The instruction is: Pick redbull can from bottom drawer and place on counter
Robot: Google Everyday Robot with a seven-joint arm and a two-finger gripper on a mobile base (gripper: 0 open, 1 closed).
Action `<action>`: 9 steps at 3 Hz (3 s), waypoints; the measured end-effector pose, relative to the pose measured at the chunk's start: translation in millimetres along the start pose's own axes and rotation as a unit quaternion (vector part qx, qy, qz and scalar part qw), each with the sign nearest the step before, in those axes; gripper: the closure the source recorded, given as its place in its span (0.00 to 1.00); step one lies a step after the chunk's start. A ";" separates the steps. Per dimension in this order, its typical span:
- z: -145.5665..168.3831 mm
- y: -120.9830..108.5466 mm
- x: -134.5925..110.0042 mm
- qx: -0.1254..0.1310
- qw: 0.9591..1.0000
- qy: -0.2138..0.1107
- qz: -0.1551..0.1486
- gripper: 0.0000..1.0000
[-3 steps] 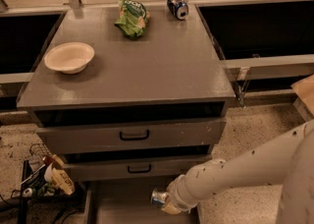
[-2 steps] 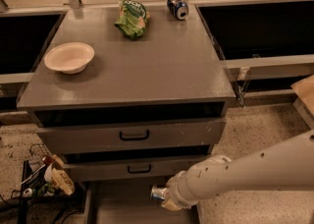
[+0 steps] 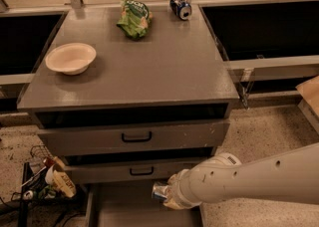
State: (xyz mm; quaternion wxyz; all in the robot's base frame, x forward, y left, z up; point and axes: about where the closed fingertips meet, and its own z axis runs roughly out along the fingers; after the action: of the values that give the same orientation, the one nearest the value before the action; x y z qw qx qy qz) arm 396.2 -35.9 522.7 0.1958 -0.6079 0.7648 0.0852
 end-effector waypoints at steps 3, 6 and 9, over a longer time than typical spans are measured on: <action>-87.4 -31.6 -27.5 0.077 0.996 0.005 -0.051 1.00; -186.9 -78.5 -68.4 0.170 0.979 0.025 -0.107 1.00; -251.7 -108.8 -97.3 0.225 0.963 0.037 -0.145 1.00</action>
Offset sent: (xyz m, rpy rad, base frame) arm 0.0260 -0.0232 0.0862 -0.0434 -0.1554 0.0138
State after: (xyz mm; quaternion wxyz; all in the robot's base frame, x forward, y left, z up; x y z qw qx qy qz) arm 469.6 -68.2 802.4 0.3093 -0.6553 0.6746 -0.1404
